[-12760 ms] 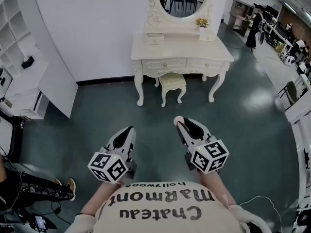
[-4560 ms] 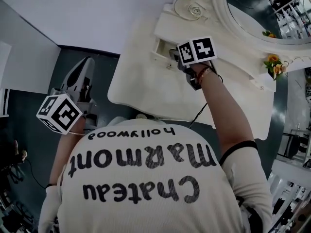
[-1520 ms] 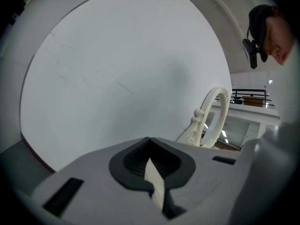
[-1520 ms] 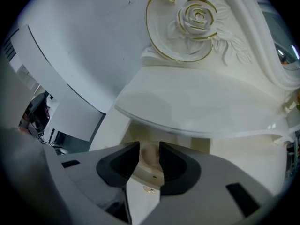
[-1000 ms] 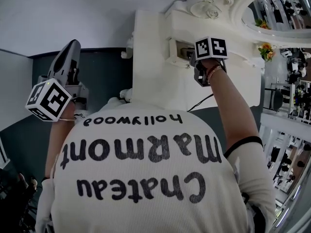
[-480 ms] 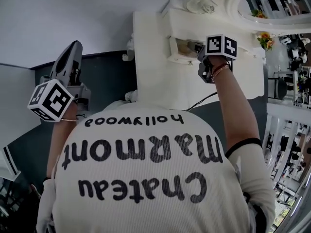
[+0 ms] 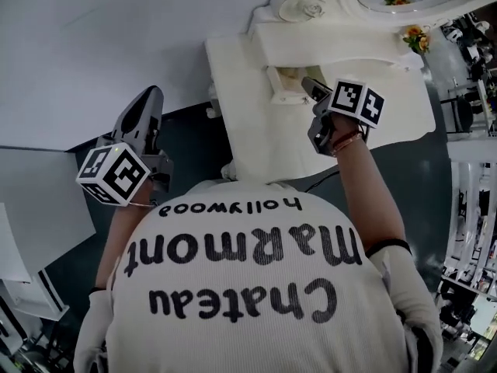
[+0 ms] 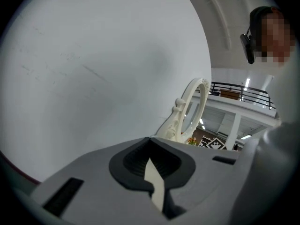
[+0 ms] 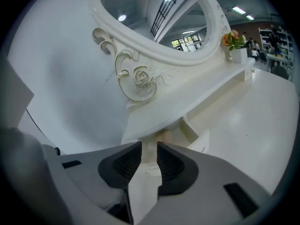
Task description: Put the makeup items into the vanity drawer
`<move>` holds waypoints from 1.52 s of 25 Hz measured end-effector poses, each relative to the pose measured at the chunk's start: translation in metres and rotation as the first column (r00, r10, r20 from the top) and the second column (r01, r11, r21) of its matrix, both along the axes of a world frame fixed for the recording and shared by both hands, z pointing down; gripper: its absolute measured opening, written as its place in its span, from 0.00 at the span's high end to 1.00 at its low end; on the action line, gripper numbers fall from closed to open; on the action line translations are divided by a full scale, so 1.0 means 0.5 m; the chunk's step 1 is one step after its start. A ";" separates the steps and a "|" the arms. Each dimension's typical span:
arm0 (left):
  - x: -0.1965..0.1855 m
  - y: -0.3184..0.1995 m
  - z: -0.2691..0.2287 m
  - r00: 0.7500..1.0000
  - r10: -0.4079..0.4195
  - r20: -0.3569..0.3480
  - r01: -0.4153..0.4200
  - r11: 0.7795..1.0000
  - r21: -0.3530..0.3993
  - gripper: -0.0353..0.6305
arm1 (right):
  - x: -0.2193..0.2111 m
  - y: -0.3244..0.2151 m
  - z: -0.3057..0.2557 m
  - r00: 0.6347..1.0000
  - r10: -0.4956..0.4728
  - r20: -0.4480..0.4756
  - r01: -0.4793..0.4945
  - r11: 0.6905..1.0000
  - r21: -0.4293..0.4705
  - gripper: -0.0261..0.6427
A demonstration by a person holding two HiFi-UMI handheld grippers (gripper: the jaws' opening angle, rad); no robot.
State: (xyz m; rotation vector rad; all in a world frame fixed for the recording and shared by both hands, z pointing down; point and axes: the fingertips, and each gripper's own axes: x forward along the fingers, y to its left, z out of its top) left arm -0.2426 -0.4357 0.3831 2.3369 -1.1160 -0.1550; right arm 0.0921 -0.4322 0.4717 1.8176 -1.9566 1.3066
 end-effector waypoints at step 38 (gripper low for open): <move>0.344 0.327 0.052 0.992 -0.069 0.109 0.071 0.997 -0.017 0.94 | 0.114 0.286 -0.097 0.989 -0.082 -0.122 0.122 0.920 0.373 0.91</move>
